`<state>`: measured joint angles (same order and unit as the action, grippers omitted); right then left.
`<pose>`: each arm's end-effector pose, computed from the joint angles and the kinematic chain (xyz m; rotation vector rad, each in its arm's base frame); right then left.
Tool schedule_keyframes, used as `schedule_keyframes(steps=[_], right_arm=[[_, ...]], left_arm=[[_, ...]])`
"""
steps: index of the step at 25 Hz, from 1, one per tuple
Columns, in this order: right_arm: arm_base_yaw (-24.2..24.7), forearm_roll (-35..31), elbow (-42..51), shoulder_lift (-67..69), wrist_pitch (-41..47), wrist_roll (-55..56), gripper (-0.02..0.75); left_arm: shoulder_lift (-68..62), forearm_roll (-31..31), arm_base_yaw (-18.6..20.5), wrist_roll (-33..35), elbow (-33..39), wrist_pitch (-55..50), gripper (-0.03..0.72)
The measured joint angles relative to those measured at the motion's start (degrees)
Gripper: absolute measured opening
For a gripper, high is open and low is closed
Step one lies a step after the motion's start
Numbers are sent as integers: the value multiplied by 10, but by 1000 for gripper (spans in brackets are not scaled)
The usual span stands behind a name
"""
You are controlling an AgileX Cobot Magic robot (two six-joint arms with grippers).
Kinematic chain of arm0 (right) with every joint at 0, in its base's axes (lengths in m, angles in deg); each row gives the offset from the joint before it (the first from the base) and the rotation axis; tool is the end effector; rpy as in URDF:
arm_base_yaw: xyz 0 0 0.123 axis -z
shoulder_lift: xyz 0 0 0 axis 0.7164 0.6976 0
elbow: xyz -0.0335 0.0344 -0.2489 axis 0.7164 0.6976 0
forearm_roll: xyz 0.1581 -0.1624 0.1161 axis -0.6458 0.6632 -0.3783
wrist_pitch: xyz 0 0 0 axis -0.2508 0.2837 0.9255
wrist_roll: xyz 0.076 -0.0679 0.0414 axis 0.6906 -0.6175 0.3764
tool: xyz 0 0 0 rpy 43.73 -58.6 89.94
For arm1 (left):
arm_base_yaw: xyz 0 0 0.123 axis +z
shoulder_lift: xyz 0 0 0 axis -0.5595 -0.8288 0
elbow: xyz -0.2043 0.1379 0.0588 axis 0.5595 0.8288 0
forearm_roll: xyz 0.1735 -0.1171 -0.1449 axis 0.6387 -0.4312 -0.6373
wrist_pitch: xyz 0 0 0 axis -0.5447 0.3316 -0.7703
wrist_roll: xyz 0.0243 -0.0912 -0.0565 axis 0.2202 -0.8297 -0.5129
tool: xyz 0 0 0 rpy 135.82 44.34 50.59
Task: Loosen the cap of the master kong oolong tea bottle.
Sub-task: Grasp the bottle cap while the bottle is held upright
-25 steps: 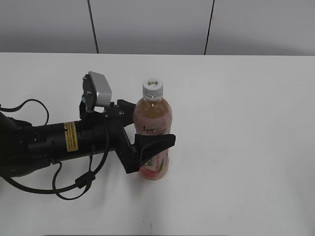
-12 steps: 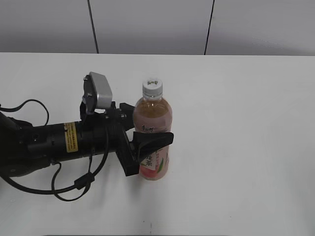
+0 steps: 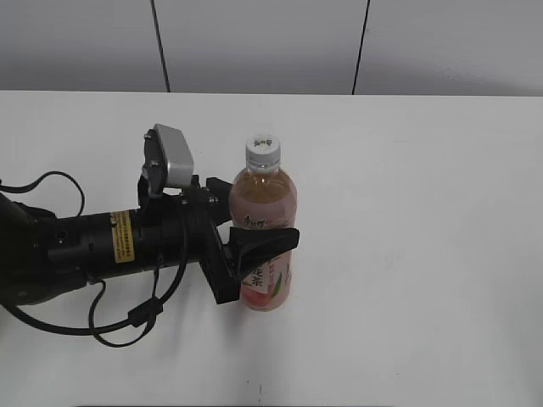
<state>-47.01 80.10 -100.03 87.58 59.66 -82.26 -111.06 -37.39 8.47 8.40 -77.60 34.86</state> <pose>0.0411 0.0160 0.2709 -0.2613 2.0449 0.0633 0.2467 -0.2064 0.0771 1.0120 1.5496 -1.0007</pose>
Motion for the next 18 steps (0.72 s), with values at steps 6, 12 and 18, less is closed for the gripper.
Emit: schedule_keyframes(steps=[6,12,18], right_arm=[[0,0,0,0,0,0,522],[0,0,0,0,0,0,522],[0,-2,0,0,0,0,522]], left_arm=[[0,0,0,1,0,0,439],[0,0,0,1,0,0,439],[0,0,0,1,0,0,439]])
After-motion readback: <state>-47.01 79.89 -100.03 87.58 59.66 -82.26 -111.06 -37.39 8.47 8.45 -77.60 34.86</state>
